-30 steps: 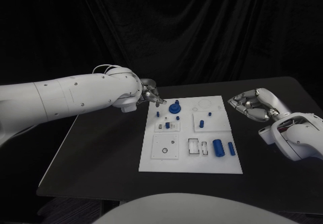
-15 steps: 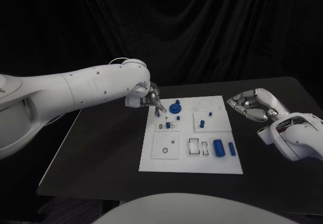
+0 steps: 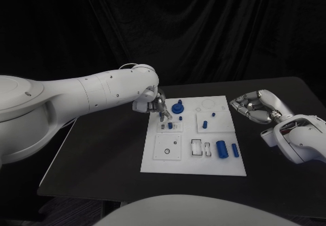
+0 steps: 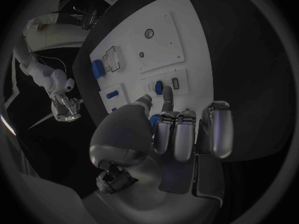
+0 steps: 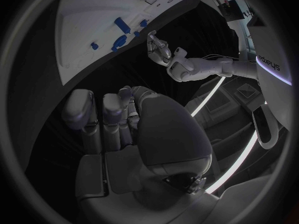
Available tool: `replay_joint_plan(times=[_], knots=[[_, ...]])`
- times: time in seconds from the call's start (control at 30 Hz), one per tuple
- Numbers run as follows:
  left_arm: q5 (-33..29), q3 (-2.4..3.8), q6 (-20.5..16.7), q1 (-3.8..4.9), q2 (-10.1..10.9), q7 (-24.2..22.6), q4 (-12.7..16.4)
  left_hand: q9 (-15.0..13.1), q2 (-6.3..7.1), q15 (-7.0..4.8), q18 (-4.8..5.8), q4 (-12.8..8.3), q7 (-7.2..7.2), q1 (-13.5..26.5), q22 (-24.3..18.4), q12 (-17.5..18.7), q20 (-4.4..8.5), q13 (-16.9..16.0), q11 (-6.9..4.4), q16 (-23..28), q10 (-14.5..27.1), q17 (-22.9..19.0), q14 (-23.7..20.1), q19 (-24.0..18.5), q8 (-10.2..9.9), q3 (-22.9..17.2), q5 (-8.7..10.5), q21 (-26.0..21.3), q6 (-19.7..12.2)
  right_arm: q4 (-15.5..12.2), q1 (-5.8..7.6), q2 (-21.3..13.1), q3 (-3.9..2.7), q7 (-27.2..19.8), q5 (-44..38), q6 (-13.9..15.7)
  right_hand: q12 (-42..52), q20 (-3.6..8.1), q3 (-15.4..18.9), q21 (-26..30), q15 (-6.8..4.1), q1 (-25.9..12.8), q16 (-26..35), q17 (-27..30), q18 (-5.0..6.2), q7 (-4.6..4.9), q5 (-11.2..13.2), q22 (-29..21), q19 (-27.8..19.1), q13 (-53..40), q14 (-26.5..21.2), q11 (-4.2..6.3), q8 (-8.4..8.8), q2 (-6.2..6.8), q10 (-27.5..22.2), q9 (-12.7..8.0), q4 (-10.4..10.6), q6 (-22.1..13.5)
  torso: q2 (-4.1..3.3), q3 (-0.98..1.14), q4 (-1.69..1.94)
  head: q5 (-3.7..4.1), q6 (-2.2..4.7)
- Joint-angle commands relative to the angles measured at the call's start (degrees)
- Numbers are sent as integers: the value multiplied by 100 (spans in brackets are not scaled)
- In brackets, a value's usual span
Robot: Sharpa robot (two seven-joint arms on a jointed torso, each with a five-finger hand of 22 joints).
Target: Assemble the parts on the task board
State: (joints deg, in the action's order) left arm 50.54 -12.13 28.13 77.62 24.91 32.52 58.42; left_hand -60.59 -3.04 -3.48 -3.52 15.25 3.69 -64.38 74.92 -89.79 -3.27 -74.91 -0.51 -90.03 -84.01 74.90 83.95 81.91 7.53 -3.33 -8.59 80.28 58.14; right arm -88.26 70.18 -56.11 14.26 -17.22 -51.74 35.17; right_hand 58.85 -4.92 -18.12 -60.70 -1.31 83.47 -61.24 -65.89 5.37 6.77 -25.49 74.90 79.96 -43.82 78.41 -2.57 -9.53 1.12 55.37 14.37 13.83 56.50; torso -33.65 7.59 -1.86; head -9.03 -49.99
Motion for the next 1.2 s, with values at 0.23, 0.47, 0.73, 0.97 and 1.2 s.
replay_joint_plan(times=[0.23, 0.47, 0.73, 0.97, 1.2], knots=[[-90, 3, -83, -220, -130, -262, -177, 69, -17, 64, 34, -62, 30, -43, 845, -21, -28, -1509, 62, 3, -599, 1510, 605, -77, -98, 17, -42, -76, -87, -9, -13, -10, -4, -2, -3, -49, -26, -11, 12, 30, 29, -20, 42, 13, 13, 40, 17, 784, -54, 15, -47, -18, 44, 98, -30, 16, 24, -38, -38, -6, -19, 9, -1], [-90, 3, -154, -281, -149, -352, -215, 125, -41, 80, 21, -80, 49, -54, 820, -21, -41, -1509, 80, 3, -599, 1510, 605, -116, -159, 17, -80, -128, -112, -5, -13, -15, -4, 21, -3, -97, -111, -27, 77, 88, 44, 9, 94, 53, 24, 62, 636, 768, -88, 141, -81, -36, 93, 250, -119, 26, -13, -118, -38, -4, -25, 2, -1], [-90, 3, -262, -303, -150, -476, -216, 180, -58, 93, 17, -89, 66, -57, 817, -21, -53, -1509, 95, 3, -599, 1510, 605, -127, -215, 20, -96, -145, -136, 11, -13, 2, -4, 16, -3, -140, -116, -33, 117, 106, 49, 28, 100, 59, 28, 67, 873, 763, -96, 159, -84, -39, 88, 286, -111, 41, -21, -124, -44, -12, -35, -9, -1], [-90, 3, -411, -308, -144, -585, -235, 199, -68, 98, 9, -91, 73, -56, 800, -21, -58, -1509, 101, 3, -599, 1510, 605, -153, -235, 20, -104, -177, -145, 11, -13, -4, -4, 28, -3, -169, -126, -34, 110, 111, 49, 30, 101, 60, 29, 66, 877, 761, -98, 175, -84, -39, 84, 260, -119, 46, -11, -119, -39, -3, -18, 27, -1], [-90, 3, -550, -317, -148, -594, -272, 222, -97, 108, 3, -90, 80, -53, 791, -21, -68, -1509, 110, 3, -599, 1510, 605, -170, -254, 16, -153, -202, -139, 17, -13, 5, -4, 47, -3, -201, -127, -36, 103, 111, 50, 20, 106, 65, 29, 66, 842, 762, -98, 177, -87, -40, 81, 221, -115, 51, 14, -118, -35, -4, -20, 31, -1]])
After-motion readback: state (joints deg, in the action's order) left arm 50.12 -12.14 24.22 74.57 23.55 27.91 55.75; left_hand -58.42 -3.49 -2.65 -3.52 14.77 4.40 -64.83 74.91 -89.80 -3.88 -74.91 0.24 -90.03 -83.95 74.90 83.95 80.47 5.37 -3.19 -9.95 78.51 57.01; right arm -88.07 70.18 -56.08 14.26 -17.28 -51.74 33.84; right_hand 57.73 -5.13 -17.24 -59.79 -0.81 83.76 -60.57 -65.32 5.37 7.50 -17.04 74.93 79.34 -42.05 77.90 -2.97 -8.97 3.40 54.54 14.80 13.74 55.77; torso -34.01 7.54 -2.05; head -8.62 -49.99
